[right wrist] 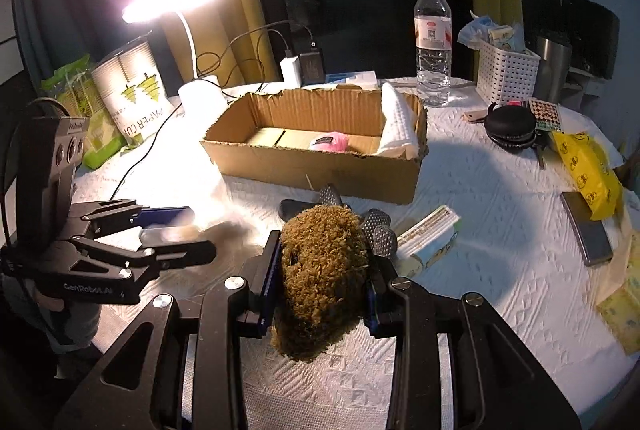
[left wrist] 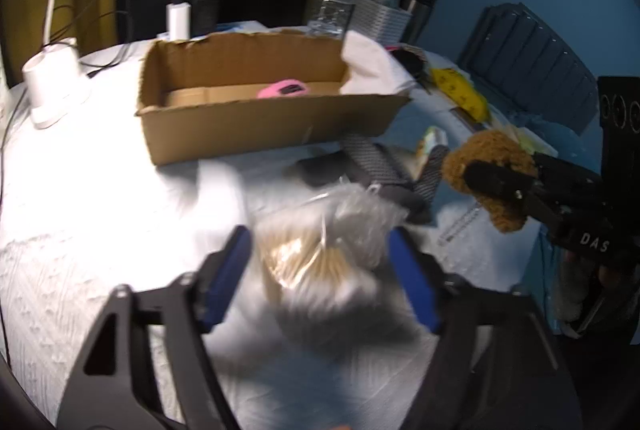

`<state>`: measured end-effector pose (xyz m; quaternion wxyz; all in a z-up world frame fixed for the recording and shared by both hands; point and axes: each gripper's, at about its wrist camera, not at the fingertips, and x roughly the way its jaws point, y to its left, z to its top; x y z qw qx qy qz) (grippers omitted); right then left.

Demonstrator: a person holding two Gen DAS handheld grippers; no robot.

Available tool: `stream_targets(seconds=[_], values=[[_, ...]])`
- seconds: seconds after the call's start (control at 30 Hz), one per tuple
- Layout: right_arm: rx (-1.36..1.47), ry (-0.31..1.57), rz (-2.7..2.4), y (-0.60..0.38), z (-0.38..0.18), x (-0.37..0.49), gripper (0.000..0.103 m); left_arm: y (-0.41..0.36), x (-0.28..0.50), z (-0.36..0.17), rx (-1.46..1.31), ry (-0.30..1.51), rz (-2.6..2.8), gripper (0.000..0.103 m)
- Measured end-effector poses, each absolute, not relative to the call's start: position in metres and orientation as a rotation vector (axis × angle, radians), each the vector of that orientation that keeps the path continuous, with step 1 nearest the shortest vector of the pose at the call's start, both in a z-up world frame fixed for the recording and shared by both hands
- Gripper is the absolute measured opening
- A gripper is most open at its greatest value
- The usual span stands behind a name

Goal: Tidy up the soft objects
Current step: 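Carry the cotton swab bag with the left gripper while the right gripper carries the sponge ball toward the box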

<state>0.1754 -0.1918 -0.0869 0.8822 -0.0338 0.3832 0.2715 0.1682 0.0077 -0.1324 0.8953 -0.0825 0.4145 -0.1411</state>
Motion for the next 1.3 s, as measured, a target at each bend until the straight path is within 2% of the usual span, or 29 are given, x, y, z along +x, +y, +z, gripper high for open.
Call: stream_targets(seconds=[0.27, 0.43, 0.6, 0.83, 0.9, 0.93, 0.97, 1.3], values=[[-0.071, 0.807, 0.573, -0.186, -0.091, 0.17, 0.036, 0.001, 0.154, -0.12, -0.117, 0.796, -0.306, 0.08], [-0.072, 0.808, 0.563, -0.189, -0.092, 0.169, 0.036, -0.017, 0.157, -0.138, -0.106, 0.853, -0.362, 0.08], [-0.069, 0.814, 0.554, -0.194, -0.094, 0.168, 0.036, -0.002, 0.172, -0.17, -0.119, 0.951, -0.229, 0.08], [-0.069, 0.82, 0.556, -0.193, -0.096, 0.169, 0.036, 0.003, 0.174, -0.176, -0.069, 0.948, -0.203, 0.08], [-0.072, 0.816, 0.561, -0.192, -0.095, 0.169, 0.036, -0.004, 0.177, -0.177, -0.042, 0.944, -0.21, 0.078], [-0.074, 0.815, 0.561, -0.191, -0.094, 0.168, 0.036, -0.006, 0.178, -0.175, -0.039, 0.94, -0.217, 0.061], [-0.075, 0.812, 0.561, -0.19, -0.093, 0.168, 0.036, -0.005, 0.179, -0.172, -0.065, 0.942, -0.236, 0.056], [-0.073, 0.775, 0.537, -0.198, -0.075, 0.171, 0.036, 0.007, 0.172, -0.124, -0.202, 0.826, -0.368, 0.053]])
